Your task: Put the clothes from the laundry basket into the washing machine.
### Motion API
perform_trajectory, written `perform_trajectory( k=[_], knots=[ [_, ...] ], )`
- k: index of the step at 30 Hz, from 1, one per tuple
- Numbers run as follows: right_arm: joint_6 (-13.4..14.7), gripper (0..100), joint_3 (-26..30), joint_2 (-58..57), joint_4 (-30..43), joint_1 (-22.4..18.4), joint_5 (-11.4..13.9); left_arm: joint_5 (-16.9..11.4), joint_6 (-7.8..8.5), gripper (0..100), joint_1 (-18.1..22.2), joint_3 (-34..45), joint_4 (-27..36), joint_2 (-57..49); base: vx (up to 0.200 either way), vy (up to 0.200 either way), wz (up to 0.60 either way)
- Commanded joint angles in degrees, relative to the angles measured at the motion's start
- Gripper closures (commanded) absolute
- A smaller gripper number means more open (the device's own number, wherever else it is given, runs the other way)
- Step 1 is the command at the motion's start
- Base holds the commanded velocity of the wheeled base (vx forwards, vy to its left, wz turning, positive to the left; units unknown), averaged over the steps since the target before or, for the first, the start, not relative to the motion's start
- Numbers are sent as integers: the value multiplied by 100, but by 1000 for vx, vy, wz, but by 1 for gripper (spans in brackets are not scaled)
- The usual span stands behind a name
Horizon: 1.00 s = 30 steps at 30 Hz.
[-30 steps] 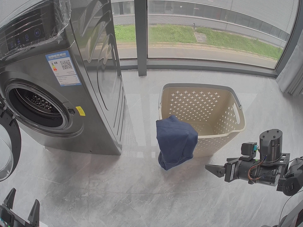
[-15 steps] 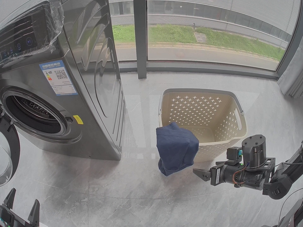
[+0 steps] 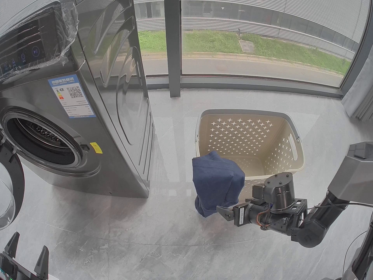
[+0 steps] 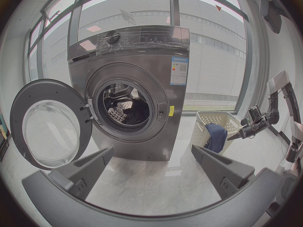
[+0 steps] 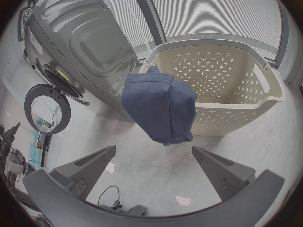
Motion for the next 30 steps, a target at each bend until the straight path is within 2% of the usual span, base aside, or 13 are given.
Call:
perform_trajectory(
  k=[1,10,22,23,30],
  knots=[
    [-3,0,-497,639,-112,-47,-22,6,-12,0,0,92,0,-57,0,0,0],
    [-12,0,-1086,956,-112,-302,-39,6,-12,0,0,92,0,-57,0,0,0],
    [-39,0,-1613,1237,-121,-407,-39,15,-12,0,0,92,-9,-57,0,0,0],
    [-39,100,-1631,1228,-138,-407,-39,24,-21,0,0,92,-9,-57,0,0,0],
    [-21,100,-1543,1026,-138,-337,-31,59,-21,0,0,92,-9,-57,0,0,0]
  ],
)
